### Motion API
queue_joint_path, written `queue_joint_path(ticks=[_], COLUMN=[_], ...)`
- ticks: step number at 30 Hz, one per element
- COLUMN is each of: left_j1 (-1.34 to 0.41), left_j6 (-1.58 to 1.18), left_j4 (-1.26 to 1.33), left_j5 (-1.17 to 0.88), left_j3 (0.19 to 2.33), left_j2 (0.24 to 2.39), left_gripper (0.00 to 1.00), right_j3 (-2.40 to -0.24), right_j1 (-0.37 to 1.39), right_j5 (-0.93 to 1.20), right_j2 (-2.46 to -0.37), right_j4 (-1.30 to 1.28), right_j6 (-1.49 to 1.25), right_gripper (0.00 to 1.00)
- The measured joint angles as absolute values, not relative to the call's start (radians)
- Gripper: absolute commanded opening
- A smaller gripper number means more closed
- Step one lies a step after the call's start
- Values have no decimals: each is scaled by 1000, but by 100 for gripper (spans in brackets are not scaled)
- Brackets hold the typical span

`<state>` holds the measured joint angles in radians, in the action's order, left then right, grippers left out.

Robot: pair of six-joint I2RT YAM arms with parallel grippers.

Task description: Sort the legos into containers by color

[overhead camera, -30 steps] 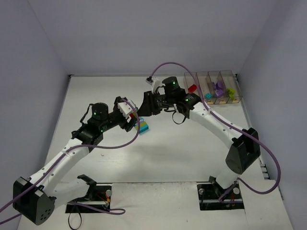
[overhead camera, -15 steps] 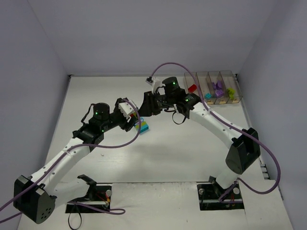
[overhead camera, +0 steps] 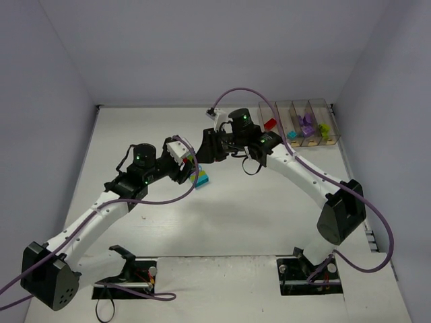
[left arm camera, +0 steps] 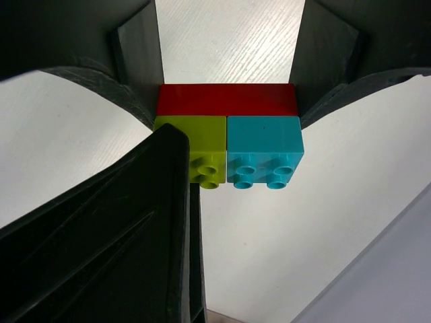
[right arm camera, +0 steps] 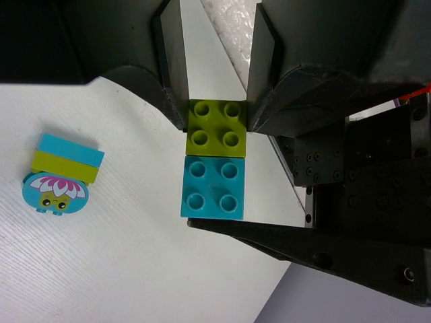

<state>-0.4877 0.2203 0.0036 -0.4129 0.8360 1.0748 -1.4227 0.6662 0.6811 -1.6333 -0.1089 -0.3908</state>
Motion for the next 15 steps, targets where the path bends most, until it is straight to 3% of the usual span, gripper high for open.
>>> queue_joint_path(ticks=[8,15], left_j1=[-491,-469], left_j6=[177,173], left_j4=[84,33], left_j5=[-417,-368], left_j3=[806,725], left_j2=[1086,1084], left_gripper=[0,0], right_j3=[-1402,-1401], right_j1=[612,445], right_j5=[721,733], right_j2=[-1609,-1533], right_j4=[-109,-116], right_j6=[-385,-340], right_gripper=[0,0])
